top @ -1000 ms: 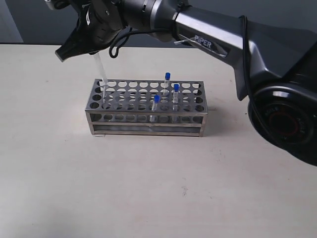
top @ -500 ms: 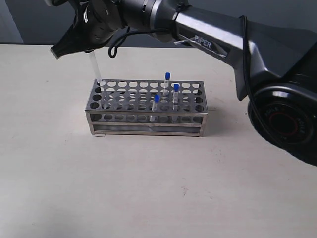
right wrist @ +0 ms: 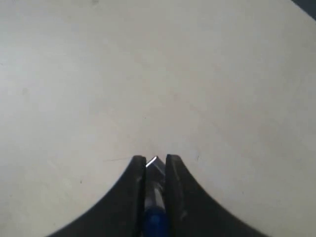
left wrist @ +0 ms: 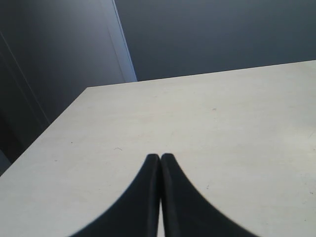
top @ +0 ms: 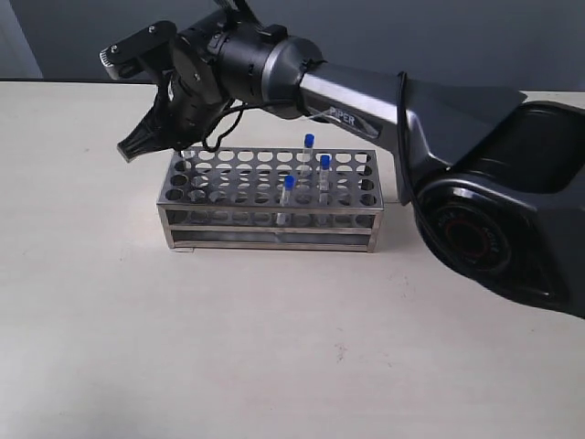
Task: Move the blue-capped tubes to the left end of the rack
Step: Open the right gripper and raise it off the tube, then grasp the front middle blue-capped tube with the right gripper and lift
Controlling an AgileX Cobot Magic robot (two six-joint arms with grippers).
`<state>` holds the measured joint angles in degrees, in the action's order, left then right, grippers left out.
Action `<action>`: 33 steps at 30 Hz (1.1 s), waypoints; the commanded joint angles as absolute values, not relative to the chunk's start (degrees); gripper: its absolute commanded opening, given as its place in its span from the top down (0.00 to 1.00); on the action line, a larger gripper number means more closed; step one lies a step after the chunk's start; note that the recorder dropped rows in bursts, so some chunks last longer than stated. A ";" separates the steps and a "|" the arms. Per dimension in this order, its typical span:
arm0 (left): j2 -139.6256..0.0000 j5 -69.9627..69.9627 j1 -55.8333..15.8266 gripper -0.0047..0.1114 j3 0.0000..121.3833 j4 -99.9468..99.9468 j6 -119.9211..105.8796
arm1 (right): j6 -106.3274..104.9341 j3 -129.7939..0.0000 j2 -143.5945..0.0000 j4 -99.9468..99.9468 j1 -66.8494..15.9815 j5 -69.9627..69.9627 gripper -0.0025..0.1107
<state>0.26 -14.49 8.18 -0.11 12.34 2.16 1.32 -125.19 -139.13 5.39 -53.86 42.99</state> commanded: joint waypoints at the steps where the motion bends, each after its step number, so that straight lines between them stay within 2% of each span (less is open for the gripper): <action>1: 0.00 -13.71 8.40 0.96 0.00 12.29 2.36 | 1.64 -124.89 -139.47 4.36 -53.72 46.38 0.80; 5: 0.00 -13.71 8.40 0.96 0.00 12.29 2.36 | 2.27 -124.89 -138.17 4.36 -53.72 46.48 0.62; 15: 0.00 -13.71 8.40 0.96 0.00 12.29 2.36 | 3.52 -124.89 -132.69 4.24 -53.72 48.62 0.62; 21: 0.00 -13.71 8.40 0.96 0.00 12.29 2.36 | 3.52 -124.89 -130.38 4.35 -53.72 55.68 0.62; 27: 0.00 -13.71 8.40 0.96 0.00 12.29 2.36 | 3.52 -124.89 -128.55 6.17 -53.72 69.19 0.62; 33: 0.00 -13.71 8.40 0.96 0.00 12.29 2.36 | 3.01 -122.99 -126.63 10.21 -53.72 69.96 0.62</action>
